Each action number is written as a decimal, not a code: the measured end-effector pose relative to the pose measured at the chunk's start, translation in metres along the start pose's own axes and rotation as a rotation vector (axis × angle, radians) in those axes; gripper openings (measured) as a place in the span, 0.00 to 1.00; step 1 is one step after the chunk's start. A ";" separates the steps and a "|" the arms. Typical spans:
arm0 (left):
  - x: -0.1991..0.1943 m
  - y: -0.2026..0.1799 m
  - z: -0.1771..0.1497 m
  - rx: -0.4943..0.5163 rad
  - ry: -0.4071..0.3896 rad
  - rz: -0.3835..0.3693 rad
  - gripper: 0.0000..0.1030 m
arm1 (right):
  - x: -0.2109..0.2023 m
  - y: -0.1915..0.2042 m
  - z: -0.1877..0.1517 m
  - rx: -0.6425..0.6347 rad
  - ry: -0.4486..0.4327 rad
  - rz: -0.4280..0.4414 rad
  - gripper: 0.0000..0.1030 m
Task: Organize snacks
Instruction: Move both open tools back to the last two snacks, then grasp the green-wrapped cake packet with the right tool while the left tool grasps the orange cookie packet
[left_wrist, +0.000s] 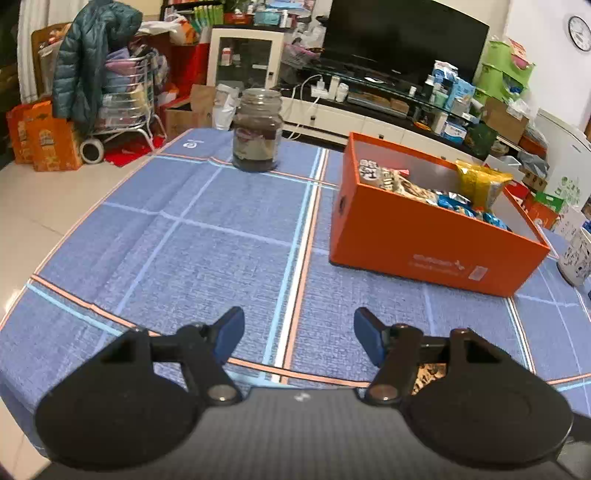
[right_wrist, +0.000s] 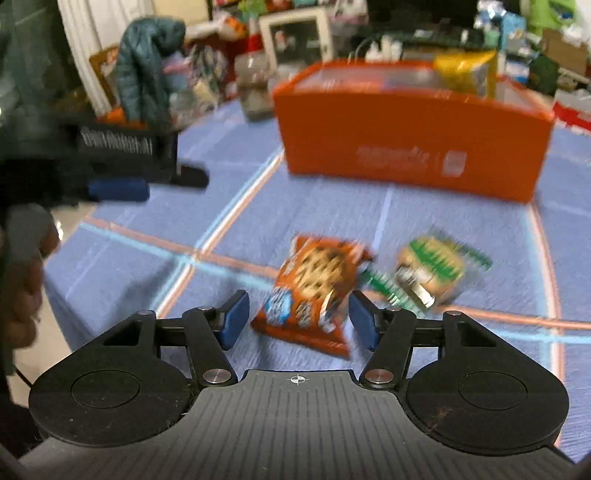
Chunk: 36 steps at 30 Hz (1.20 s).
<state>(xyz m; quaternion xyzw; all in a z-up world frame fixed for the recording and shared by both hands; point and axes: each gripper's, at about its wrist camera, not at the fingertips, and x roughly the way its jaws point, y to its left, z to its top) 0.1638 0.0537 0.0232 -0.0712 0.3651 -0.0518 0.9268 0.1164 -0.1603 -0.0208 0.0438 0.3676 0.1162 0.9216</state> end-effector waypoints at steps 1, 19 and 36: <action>0.000 0.001 0.001 -0.006 -0.001 -0.002 0.64 | -0.010 -0.005 0.000 0.005 -0.033 -0.044 0.50; -0.013 0.018 0.009 -0.063 -0.037 -0.016 0.65 | 0.026 -0.015 0.006 0.499 -0.187 -0.414 0.51; -0.004 -0.021 -0.013 0.083 0.005 -0.108 0.66 | 0.013 -0.088 0.003 0.072 0.054 -0.252 0.45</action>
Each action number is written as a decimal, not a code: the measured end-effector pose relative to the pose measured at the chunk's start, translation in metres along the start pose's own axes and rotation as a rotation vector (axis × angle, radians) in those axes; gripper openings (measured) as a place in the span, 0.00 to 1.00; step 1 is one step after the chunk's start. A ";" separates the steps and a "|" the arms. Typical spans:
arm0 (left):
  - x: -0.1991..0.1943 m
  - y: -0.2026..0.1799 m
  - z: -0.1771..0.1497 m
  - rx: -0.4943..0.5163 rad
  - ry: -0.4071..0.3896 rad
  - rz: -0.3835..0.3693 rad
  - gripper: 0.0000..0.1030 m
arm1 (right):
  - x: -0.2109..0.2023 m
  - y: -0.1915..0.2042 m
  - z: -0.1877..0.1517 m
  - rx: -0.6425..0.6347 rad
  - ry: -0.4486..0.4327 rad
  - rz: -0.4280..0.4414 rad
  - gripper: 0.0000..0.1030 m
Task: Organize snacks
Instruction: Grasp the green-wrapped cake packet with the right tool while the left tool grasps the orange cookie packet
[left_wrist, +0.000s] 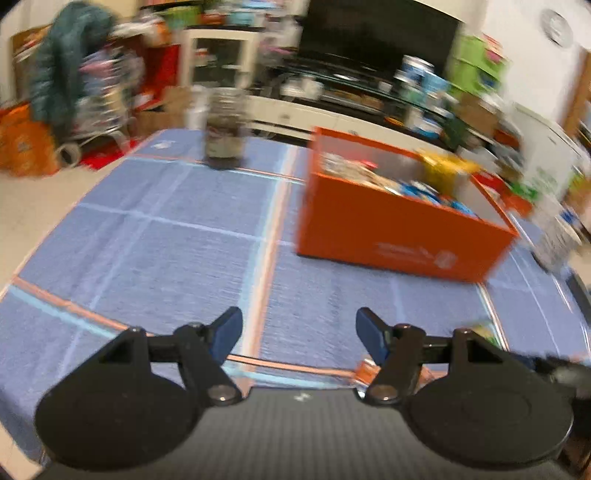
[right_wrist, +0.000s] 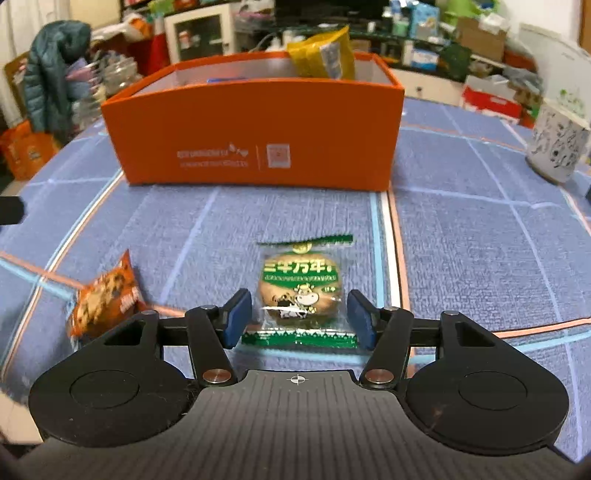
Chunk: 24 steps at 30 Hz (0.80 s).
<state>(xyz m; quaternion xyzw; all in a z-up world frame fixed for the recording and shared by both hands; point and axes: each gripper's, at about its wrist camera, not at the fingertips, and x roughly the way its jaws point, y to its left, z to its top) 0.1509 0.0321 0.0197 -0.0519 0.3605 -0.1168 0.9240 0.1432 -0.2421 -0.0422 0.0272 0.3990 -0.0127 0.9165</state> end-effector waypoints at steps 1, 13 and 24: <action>0.003 -0.009 -0.003 0.076 0.009 -0.051 0.66 | 0.001 -0.003 -0.003 -0.007 0.003 0.015 0.47; 0.048 -0.056 -0.030 0.471 0.110 -0.137 0.67 | 0.006 -0.017 -0.009 -0.107 -0.046 0.079 0.65; 0.062 -0.071 -0.045 0.337 0.152 -0.100 0.67 | 0.012 -0.019 0.000 -0.105 -0.034 0.070 0.57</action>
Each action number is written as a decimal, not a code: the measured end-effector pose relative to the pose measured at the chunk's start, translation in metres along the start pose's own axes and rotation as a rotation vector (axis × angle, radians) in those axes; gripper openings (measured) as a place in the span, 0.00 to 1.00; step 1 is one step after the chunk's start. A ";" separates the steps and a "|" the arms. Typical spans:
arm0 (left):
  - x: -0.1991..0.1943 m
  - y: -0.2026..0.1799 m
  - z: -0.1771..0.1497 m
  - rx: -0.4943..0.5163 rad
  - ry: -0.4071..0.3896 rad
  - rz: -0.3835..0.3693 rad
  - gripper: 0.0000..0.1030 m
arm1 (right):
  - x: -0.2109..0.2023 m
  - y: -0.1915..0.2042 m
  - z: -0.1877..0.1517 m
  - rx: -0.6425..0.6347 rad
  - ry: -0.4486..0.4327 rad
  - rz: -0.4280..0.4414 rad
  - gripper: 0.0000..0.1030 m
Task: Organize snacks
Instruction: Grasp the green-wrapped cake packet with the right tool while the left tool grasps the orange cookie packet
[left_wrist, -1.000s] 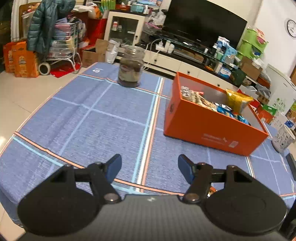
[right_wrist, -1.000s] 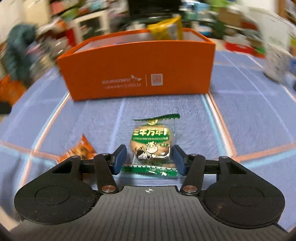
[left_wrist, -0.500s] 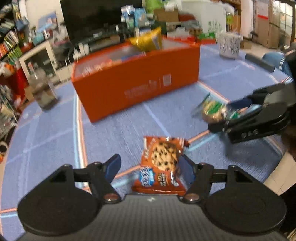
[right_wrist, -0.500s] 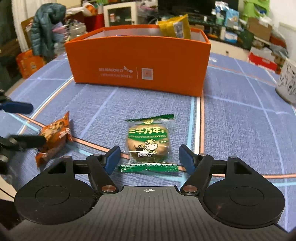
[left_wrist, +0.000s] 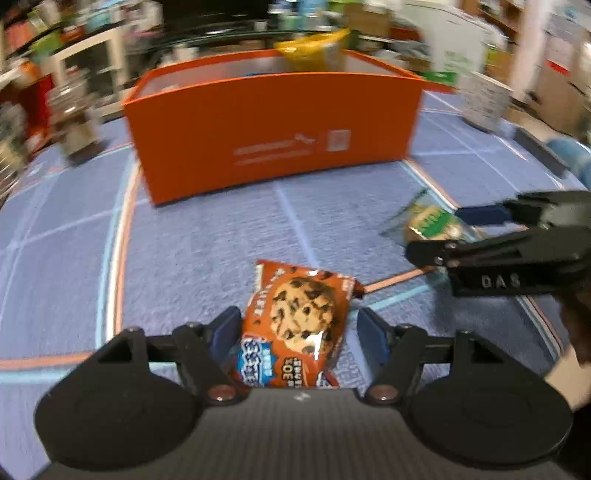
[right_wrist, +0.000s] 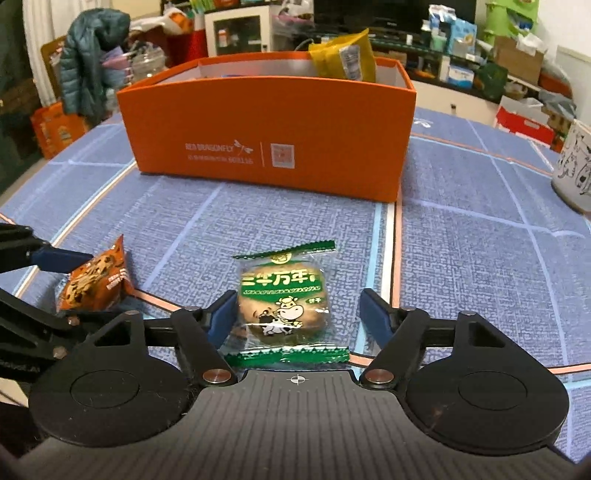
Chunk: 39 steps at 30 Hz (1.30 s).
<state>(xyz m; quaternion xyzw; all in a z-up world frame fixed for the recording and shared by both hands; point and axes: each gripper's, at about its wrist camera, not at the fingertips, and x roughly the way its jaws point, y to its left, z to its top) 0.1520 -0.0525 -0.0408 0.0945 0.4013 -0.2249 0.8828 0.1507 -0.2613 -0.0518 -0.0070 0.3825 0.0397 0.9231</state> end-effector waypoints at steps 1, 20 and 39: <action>0.000 -0.004 -0.001 -0.011 -0.002 0.028 0.64 | 0.000 0.002 0.000 -0.005 0.000 0.000 0.55; 0.011 -0.005 0.010 -0.106 0.032 0.134 0.90 | 0.001 0.009 0.001 -0.012 -0.001 -0.010 0.53; 0.003 0.003 0.008 -0.063 0.011 0.033 0.57 | 0.001 0.009 0.001 -0.012 0.009 -0.007 0.55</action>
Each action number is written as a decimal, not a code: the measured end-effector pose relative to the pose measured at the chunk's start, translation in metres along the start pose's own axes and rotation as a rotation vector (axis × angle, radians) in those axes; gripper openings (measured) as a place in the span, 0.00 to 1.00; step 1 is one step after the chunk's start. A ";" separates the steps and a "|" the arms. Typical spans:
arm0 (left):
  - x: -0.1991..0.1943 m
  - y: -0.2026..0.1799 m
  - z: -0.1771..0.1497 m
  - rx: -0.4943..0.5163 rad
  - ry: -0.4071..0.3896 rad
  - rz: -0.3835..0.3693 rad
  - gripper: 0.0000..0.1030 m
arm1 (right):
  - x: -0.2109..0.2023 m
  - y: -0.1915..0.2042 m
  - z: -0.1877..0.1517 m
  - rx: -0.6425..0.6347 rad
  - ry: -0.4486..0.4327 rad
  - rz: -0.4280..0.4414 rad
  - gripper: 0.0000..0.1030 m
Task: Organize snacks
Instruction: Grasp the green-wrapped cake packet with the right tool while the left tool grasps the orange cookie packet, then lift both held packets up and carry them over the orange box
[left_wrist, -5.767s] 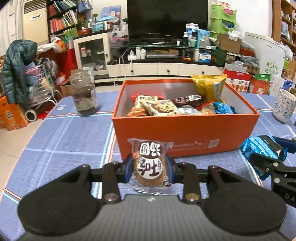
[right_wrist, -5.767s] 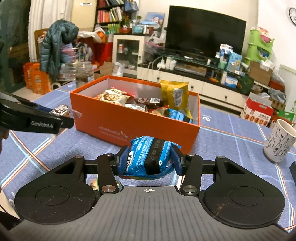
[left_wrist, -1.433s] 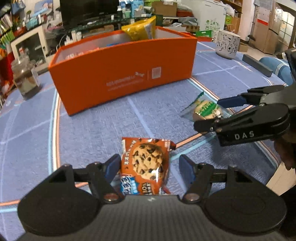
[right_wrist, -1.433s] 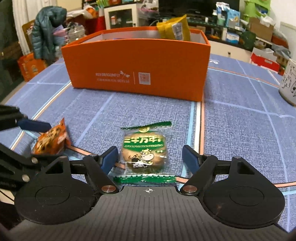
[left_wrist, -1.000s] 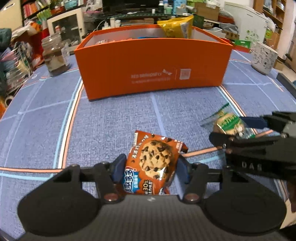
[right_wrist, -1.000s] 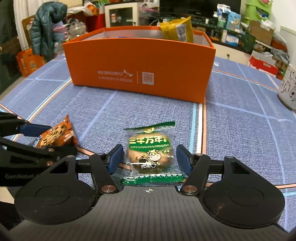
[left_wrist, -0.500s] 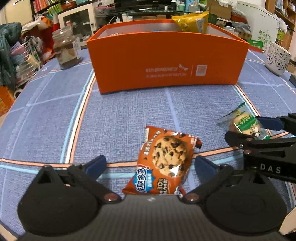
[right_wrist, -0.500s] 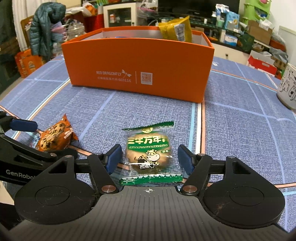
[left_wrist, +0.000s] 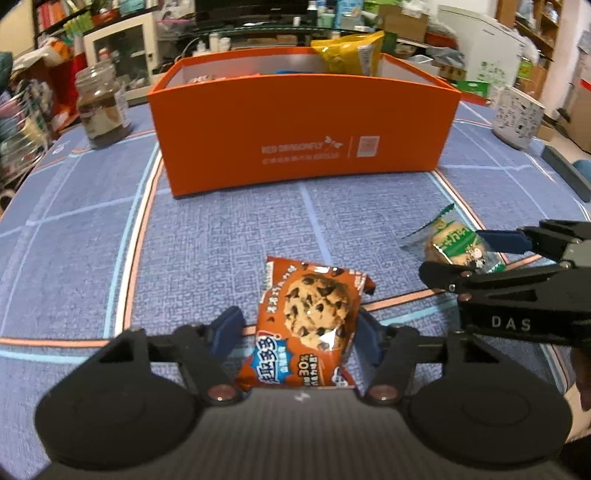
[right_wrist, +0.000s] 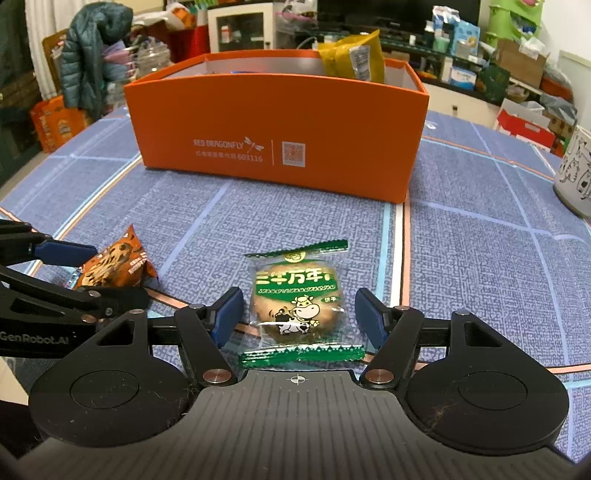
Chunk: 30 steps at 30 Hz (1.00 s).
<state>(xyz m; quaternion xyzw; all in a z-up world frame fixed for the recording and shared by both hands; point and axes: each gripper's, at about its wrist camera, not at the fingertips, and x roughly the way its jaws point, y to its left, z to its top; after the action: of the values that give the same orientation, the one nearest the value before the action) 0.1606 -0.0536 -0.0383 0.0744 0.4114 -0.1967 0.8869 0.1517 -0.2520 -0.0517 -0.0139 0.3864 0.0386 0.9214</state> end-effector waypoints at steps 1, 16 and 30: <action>-0.001 0.000 -0.001 0.010 -0.002 -0.001 0.56 | 0.000 0.000 0.000 -0.001 0.001 0.001 0.55; -0.035 0.002 0.013 -0.025 -0.123 0.026 0.38 | -0.024 0.003 0.011 0.031 -0.049 0.047 0.34; -0.065 0.035 0.105 -0.117 -0.295 0.119 0.38 | -0.090 -0.011 0.101 0.051 -0.338 -0.029 0.34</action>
<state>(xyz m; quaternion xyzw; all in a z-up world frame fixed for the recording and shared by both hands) 0.2106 -0.0337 0.0779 0.0174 0.2821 -0.1284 0.9506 0.1610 -0.2627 0.0832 0.0104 0.2265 0.0174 0.9738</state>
